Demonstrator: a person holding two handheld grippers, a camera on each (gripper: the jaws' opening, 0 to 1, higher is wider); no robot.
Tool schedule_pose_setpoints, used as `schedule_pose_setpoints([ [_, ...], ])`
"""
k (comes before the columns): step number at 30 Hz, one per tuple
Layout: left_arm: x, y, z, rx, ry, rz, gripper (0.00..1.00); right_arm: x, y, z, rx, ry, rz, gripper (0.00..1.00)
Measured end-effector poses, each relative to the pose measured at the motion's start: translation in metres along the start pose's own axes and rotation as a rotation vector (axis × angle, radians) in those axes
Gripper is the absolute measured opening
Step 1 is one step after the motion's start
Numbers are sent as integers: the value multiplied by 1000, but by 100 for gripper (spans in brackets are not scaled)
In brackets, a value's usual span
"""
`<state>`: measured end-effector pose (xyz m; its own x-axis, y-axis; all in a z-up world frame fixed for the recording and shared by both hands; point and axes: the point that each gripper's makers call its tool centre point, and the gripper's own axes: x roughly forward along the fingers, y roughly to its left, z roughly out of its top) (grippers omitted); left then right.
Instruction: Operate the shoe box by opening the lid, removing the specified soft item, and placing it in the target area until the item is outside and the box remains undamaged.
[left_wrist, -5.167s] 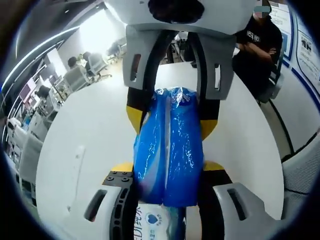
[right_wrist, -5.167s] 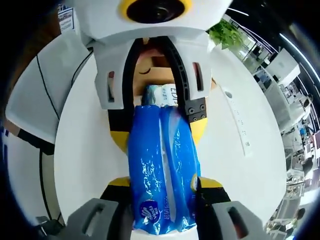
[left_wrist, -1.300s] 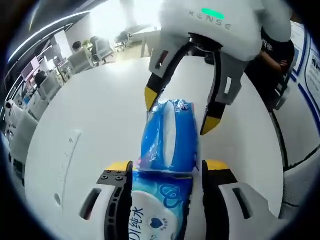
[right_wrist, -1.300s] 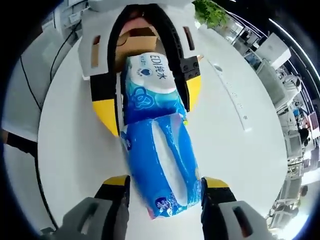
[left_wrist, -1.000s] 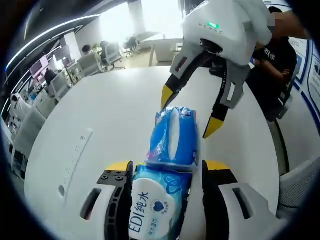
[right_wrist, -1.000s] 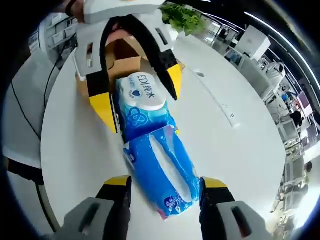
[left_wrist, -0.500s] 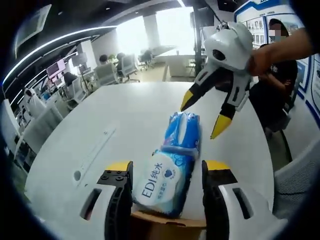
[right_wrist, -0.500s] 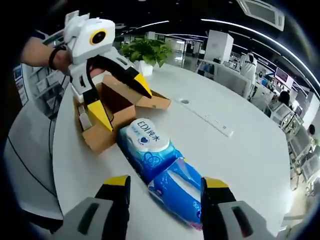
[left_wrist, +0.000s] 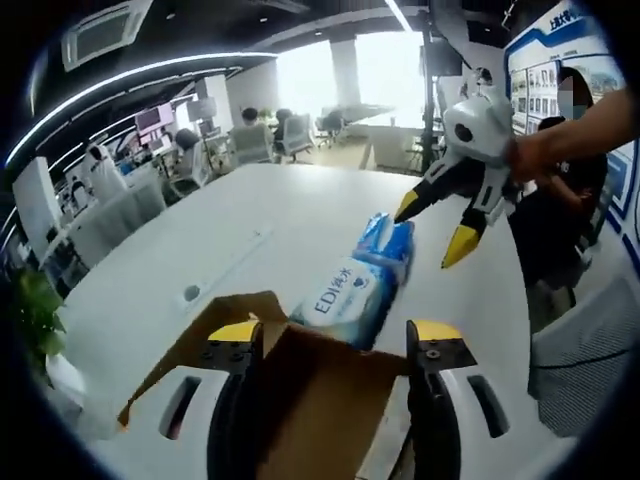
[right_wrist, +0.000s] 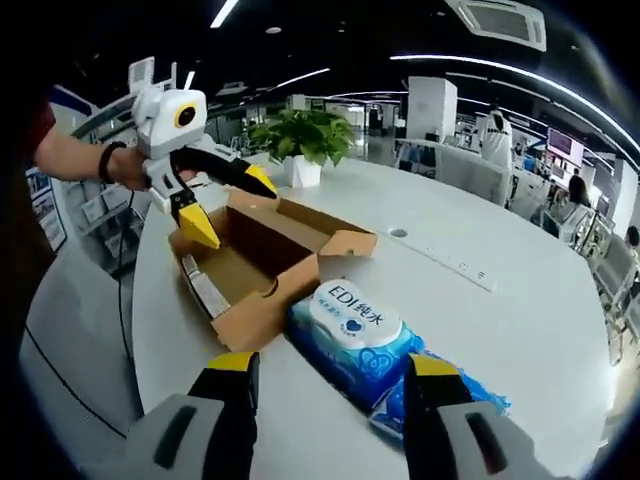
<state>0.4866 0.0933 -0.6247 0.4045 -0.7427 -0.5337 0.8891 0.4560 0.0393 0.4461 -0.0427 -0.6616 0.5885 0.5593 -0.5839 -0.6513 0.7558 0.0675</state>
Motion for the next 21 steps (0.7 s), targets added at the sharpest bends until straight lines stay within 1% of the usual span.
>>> schedule_pose_setpoints([
  [2, -11, 3, -9, -22, -4, 15, 58, 3, 8, 1, -2, -3, 7, 56],
  [3, -19, 6, -15, -31, -3, 34, 59, 4, 12, 2, -5, -3, 12, 56],
  [7, -41, 13, -27, -76, -16, 76, 60, 6, 26, 0, -2, 4, 37, 57],
  [10, -63, 19, -35, -116, -41, 110, 61, 1, 32, 4, 17, -29, 39, 57],
  [11, -67, 20, -37, -127, -45, 116, 61, -1, 35, 6, 26, -46, 40, 57],
  [12, -72, 22, -40, -137, -49, 126, 61, -2, 37, 6, 29, -50, 41, 57],
  [15, -86, 25, -50, -176, -57, 152, 62, -2, 42, 1, 27, -41, 46, 57],
  [18, -97, 26, -58, -193, -62, 166, 62, -3, 49, 1, 37, -49, 53, 57],
  [21, -106, 26, -67, -209, -62, 182, 62, 0, 57, 1, 40, -44, 61, 56],
])
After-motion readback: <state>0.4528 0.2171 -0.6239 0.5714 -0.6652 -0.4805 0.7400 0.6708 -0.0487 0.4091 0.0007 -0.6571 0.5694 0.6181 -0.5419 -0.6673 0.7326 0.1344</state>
